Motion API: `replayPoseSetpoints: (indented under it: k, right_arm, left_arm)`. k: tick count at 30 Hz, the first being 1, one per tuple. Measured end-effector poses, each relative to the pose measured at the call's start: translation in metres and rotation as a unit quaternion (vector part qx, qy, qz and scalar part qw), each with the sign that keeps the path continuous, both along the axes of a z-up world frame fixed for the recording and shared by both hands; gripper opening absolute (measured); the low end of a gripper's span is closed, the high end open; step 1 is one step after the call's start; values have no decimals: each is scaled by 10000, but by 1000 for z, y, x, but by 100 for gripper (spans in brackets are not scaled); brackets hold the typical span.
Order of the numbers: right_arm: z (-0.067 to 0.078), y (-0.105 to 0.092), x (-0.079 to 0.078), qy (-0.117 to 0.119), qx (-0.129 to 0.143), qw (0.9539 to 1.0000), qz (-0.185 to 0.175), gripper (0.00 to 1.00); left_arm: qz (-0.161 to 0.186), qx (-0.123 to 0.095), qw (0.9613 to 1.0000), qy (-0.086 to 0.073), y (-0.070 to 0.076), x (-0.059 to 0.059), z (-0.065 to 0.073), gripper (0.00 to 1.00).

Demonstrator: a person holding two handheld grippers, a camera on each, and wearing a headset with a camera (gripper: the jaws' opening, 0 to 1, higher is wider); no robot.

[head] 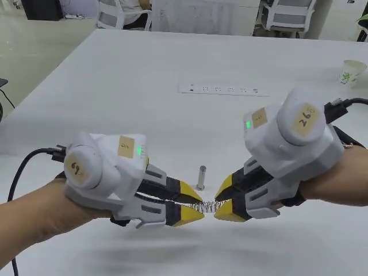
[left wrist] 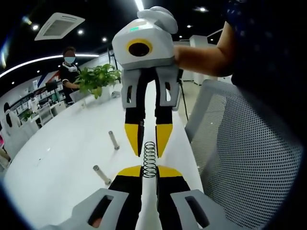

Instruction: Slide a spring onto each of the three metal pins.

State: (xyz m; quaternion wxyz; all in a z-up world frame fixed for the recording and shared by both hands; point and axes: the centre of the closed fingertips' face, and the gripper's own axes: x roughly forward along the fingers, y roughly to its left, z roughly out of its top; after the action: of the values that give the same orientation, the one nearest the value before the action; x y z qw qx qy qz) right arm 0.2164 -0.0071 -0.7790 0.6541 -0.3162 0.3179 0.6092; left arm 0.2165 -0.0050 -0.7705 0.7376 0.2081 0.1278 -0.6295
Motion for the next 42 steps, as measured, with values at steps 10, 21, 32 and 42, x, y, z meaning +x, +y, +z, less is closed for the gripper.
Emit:
replayPoseSetpoints:
  k: [10,21,32,42]
  right_arm:
    - [-8,-3,-2,135,22,9999,-49,15]
    - [-8,-2,-3,176,67,9998,-54,11]
    - [-4,-2,-3,109,84,9999,-82,9]
    - [7,4,-6,48,137,9999,-47,9]
  left_arm:
    - [-18,-94,9999,-37,-2,-2,7,2]
    - [-35,-210,9997,-105,-6,-3,14,2]
    - [4,-212,9997,-100,-7,-2,14,3]
    - [51,-126,9999,-31,-7,-1,9,3]
